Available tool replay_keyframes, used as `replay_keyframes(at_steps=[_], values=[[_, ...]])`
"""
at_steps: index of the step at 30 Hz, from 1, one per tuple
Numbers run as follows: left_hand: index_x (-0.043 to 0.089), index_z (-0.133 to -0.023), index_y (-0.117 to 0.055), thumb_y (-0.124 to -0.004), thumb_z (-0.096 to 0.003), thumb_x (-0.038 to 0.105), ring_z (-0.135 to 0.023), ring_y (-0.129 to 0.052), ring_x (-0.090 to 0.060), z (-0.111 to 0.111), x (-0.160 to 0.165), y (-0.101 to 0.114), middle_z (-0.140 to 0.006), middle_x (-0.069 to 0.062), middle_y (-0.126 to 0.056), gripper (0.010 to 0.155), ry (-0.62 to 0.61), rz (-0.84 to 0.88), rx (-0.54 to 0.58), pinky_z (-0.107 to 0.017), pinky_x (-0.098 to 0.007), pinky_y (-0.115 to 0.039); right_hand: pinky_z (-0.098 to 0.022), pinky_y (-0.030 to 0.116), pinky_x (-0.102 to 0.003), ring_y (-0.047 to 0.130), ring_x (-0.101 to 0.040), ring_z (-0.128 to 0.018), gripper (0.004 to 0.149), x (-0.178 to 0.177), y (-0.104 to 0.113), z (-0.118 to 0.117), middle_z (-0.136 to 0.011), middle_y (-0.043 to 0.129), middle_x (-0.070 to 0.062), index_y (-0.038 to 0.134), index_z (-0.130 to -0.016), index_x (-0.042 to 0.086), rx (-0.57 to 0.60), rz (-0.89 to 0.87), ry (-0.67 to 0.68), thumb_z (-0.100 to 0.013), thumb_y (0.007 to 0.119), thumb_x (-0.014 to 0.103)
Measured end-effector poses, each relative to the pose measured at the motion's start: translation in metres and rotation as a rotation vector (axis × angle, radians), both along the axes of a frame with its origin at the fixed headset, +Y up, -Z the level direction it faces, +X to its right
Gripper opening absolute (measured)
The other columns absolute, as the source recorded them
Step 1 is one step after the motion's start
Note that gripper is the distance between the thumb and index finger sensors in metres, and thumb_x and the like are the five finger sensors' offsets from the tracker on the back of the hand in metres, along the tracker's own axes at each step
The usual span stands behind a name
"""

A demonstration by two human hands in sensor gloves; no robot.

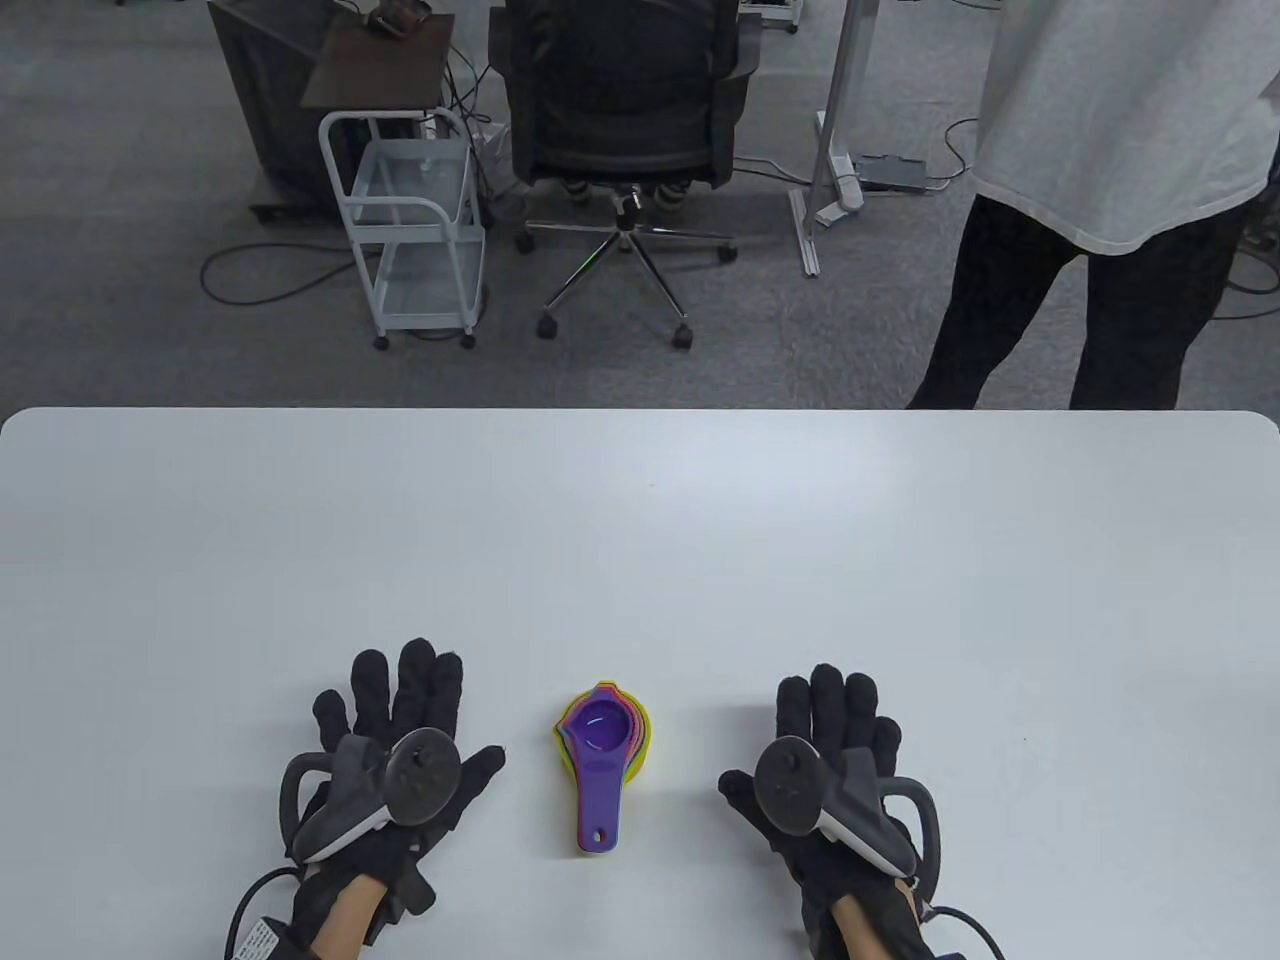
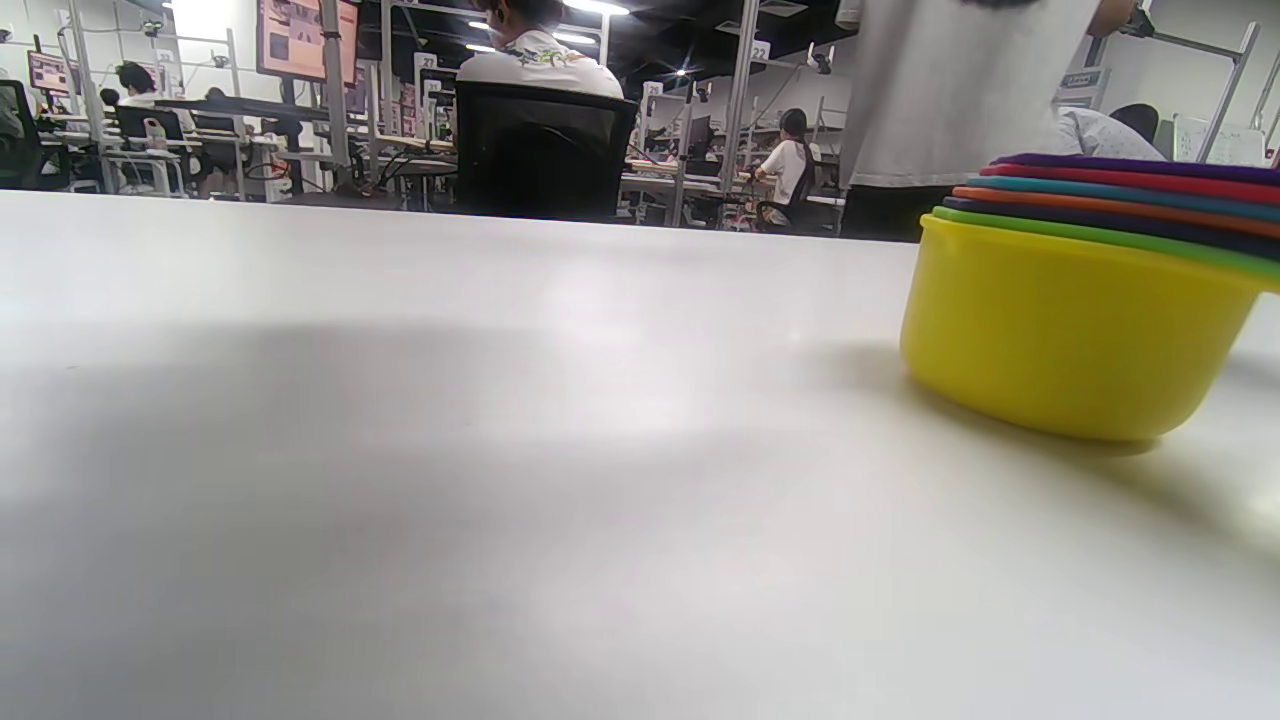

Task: Nest plastic measuring cups

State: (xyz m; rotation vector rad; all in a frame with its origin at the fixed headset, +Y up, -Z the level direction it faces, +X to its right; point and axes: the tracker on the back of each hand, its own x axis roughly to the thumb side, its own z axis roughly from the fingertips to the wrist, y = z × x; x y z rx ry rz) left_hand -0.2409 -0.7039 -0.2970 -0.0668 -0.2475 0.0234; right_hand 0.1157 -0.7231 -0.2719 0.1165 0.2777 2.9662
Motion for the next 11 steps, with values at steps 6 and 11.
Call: replay_keyframes(at_steps=[6,11], values=[[0.014,-0.118,-0.016,-0.049,-0.0539,0.070,-0.103,-0.014,-0.066,-0.0002,-0.0005,-0.0009,-0.124,-0.022,-0.014,0.091,0.011,-0.012,-0.009,-0.060,-0.082,-0.015,-0.068,0.010,-0.077,-0.009,-0.061,-0.093,0.098,-0.0004,0.0000,-0.0001,-0.111,-0.013,-0.037,-0.001,-0.112,0.001,-0.009,-0.005,0.002,-0.053,0.046,0.065],[0.014,-0.118,-0.016,-0.049,-0.0539,0.070,-0.103,-0.015,-0.066,0.0002,-0.0009,-0.0007,-0.124,-0.022,-0.014,0.091,0.020,-0.016,-0.013,-0.060,-0.082,-0.015,-0.067,0.010,-0.077,-0.009,-0.062,-0.093,0.099,-0.0009,-0.0004,-0.0003,-0.111,-0.012,-0.038,-0.001,-0.112,0.001,-0.024,-0.007,0.002,-0.053,0.045,0.065]])
